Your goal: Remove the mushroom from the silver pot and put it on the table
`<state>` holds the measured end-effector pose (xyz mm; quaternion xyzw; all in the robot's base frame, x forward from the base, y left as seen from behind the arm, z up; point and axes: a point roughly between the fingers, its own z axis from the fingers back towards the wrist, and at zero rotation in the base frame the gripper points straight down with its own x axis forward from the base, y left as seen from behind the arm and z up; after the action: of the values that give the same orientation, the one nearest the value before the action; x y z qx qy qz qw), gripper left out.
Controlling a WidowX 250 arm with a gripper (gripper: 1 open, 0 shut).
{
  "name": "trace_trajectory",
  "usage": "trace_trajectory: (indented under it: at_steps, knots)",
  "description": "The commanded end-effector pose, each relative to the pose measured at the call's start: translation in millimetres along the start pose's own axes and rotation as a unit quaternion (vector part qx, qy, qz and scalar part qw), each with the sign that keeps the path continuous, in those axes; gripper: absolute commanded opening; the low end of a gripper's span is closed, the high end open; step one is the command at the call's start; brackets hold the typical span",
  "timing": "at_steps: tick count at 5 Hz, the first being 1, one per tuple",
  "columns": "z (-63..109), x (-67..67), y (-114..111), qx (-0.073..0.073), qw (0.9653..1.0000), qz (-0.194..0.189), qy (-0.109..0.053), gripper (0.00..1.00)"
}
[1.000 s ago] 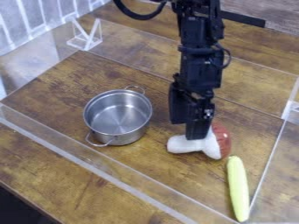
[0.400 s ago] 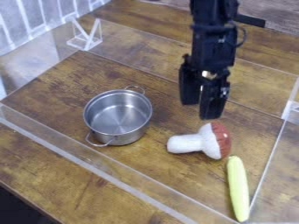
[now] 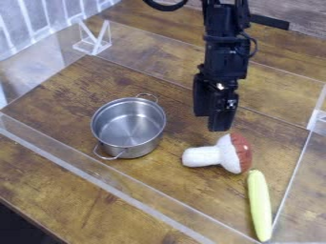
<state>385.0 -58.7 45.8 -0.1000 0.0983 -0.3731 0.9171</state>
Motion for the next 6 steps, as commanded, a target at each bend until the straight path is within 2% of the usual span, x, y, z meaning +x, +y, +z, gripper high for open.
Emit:
trace_trajectory:
  at_steps: [1, 2, 4, 5, 6]
  knots:
    - [27.9, 2.8, -1, 0.025, 0.9992, -0.017, -0.025, 1.00]
    - [34.2, 4.5, -7, 0.028, 0.9991, -0.025, -0.021, 1.00]
    - [35.6, -10.4, -9, 0.035, 0.9992, -0.010, -0.019, 1.00]
    - [45.4, -11.7, -14, 0.040, 0.9990, -0.007, -0.020, 0.00]
    - [49.2, -10.0, -25, 0.045, 0.9985, 0.017, -0.027, 1.00]
